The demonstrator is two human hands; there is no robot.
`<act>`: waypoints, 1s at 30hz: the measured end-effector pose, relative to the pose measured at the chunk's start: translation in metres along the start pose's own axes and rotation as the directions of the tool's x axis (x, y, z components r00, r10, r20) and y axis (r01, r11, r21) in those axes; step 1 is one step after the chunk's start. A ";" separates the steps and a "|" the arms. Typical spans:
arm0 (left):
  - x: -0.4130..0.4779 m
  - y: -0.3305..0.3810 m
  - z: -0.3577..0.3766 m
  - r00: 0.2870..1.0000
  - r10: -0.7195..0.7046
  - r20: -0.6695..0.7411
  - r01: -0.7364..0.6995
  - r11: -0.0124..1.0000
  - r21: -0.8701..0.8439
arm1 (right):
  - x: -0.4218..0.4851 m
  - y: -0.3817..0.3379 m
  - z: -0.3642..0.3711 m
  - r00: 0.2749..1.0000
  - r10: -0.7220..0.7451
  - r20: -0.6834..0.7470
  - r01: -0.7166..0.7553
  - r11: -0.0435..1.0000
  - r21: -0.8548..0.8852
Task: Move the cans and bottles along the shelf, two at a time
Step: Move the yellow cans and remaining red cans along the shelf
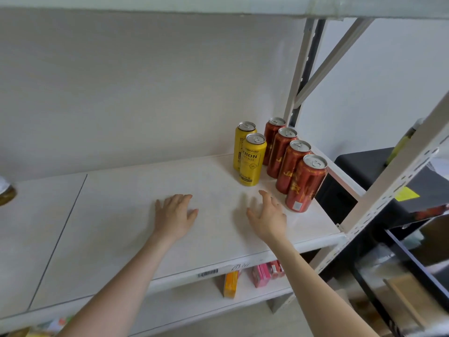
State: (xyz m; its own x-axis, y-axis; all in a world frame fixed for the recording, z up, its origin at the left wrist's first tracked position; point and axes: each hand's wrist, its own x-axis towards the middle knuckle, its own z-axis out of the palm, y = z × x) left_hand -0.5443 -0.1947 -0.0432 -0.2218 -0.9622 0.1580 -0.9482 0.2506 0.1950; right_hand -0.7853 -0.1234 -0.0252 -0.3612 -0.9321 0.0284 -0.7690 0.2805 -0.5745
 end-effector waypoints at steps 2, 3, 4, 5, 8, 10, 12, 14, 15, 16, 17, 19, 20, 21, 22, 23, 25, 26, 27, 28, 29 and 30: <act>-0.017 -0.005 -0.003 0.999 0.047 -0.007 -0.046 0.997 0.059 | -0.019 -0.004 0.002 0.999 -0.039 -0.013 0.037 0.994 -0.108; -0.025 -0.007 -0.005 0.998 0.067 -0.006 -0.066 0.994 0.082 | -0.028 -0.006 0.002 0.998 -0.059 -0.023 0.055 0.987 -0.150; -0.032 -0.008 -0.008 0.997 0.080 -0.002 -0.079 0.992 0.093 | -0.036 -0.008 0.003 0.996 -0.080 -0.030 0.073 0.980 -0.185; -0.038 -0.009 -0.010 0.996 0.089 0.002 -0.089 0.991 0.097 | -0.044 -0.011 0.003 0.995 -0.099 -0.033 0.089 0.972 -0.219; -0.057 -0.011 -0.020 0.994 0.113 0.000 -0.113 0.987 0.115 | -0.065 -0.017 0.003 0.989 -0.145 -0.034 0.128 0.944 -0.304; -0.069 -0.013 -0.025 0.991 0.132 -0.026 -0.128 0.985 0.119 | -0.078 -0.021 0.002 0.984 -0.178 -0.029 0.157 0.926 -0.342; -0.081 -0.013 -0.029 0.989 0.141 -0.053 -0.134 0.984 0.118 | -0.089 -0.025 0.001 0.978 -0.209 -0.016 0.186 0.904 -0.385; -0.094 -0.013 -0.032 0.988 0.145 -0.054 -0.138 0.982 0.126 | -0.100 -0.028 -0.001 0.975 -0.222 0.004 0.204 0.886 -0.416; -0.100 -0.013 -0.033 0.988 0.147 -0.052 -0.139 0.981 0.132 | -0.106 -0.029 -0.002 0.974 -0.225 0.012 0.209 0.880 -0.426; -0.107 -0.014 -0.034 0.987 0.149 -0.054 -0.140 0.981 0.136 | -0.112 -0.030 -0.002 0.974 -0.226 0.018 0.211 0.876 -0.433; -0.114 -0.015 -0.035 0.987 0.153 -0.057 -0.144 0.980 0.139 | -0.118 -0.031 -0.002 0.974 -0.224 0.020 0.210 0.875 -0.435; -0.129 -0.016 -0.037 0.984 0.163 -0.073 -0.151 0.978 0.144 | -0.133 -0.032 -0.002 0.975 -0.220 0.021 0.207 0.877 -0.434; -0.137 -0.017 -0.039 0.983 0.164 -0.080 -0.151 0.977 0.148 | -0.141 -0.032 -0.002 0.975 -0.221 0.024 0.209 0.876 -0.435; -0.145 -0.018 -0.040 0.983 0.163 -0.081 -0.149 0.977 0.154 | -0.149 -0.033 -0.001 0.974 -0.223 0.028 0.213 0.874 -0.436; -0.153 -0.020 -0.042 0.984 0.160 -0.077 -0.147 0.976 0.159 | -0.158 -0.034 -0.001 0.974 -0.227 0.031 0.217 0.873 -0.437; -0.162 -0.022 -0.044 0.985 0.156 -0.073 -0.143 0.977 0.161 | -0.168 -0.035 0.000 0.972 -0.231 0.033 0.222 0.872 -0.436; -0.183 -0.026 -0.049 0.986 0.147 -0.073 -0.134 0.978 0.160 | -0.189 -0.038 0.001 0.970 -0.241 0.039 0.234 0.869 -0.436; -0.195 -0.029 -0.051 0.987 0.144 -0.070 -0.131 0.977 0.166 | -0.200 -0.039 0.002 0.968 -0.246 0.045 0.241 0.867 -0.436; -0.207 -0.031 -0.054 0.988 0.142 -0.065 -0.129 0.976 0.174 | -0.211 -0.040 0.003 0.967 -0.252 0.049 0.248 0.867 -0.433; -0.220 -0.034 -0.056 0.989 0.138 -0.061 -0.125 0.976 0.179 | -0.222 -0.042 0.005 0.965 -0.257 0.051 0.254 0.869 -0.425; -0.233 -0.037 -0.059 0.990 0.132 -0.057 -0.119 0.976 0.181 | -0.233 -0.043 0.006 0.964 -0.261 0.053 0.259 0.871 -0.418; -0.245 -0.041 -0.061 0.991 0.123 -0.052 -0.112 0.977 0.183 | -0.245 -0.045 0.008 0.962 -0.267 0.054 0.264 0.871 -0.415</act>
State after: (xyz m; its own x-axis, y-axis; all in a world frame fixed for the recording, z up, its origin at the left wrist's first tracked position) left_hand -0.4368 0.0375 -0.0310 -0.3251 -0.9171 0.2310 -0.9428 0.3332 -0.0039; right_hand -0.6578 0.0902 -0.0132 -0.1144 -0.9840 0.1367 -0.9837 0.0930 -0.1536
